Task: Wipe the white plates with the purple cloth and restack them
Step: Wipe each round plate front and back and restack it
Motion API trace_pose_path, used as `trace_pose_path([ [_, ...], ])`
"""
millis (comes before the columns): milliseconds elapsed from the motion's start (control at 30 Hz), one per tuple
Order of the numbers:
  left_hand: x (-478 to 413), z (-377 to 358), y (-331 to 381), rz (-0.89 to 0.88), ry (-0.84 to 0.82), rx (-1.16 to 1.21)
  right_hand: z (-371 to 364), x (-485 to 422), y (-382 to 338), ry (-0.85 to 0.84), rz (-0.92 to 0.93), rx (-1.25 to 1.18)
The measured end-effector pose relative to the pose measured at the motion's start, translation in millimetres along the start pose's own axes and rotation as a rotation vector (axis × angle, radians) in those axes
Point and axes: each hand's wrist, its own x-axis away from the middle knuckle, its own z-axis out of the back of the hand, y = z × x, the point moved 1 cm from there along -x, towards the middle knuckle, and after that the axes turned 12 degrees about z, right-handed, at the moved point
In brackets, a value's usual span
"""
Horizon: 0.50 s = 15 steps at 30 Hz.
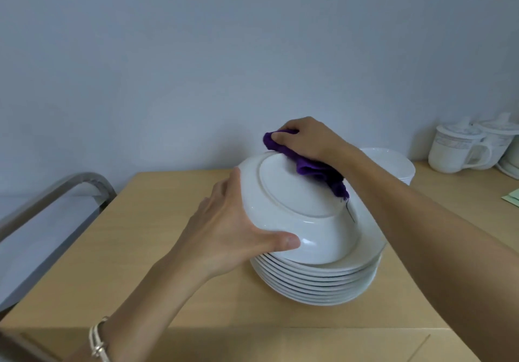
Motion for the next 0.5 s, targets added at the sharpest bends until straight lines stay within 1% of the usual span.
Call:
trace_pose_path([
  [100, 0, -2, -1, 0.004, -0.001, 0.018, 6, 23, 29, 0.083, -0.047, -0.090],
  [267, -2, -5, -4, -0.018, 0.021, 0.057, 6, 76, 41, 0.249, -0.021, -0.197],
  [367, -3, -6, -6, -0.037, 0.024, 0.087, -1, 104, 36, 0.342, 0.056, -0.125],
  [433, -5, -7, -7, -0.049, 0.033, 0.101, -5, 118, 30, 0.340, 0.107, -0.069],
  [500, -8, -9, -8, -0.060, 0.038, 0.116, -9, 131, 20, 0.296, 0.134, -0.027],
])
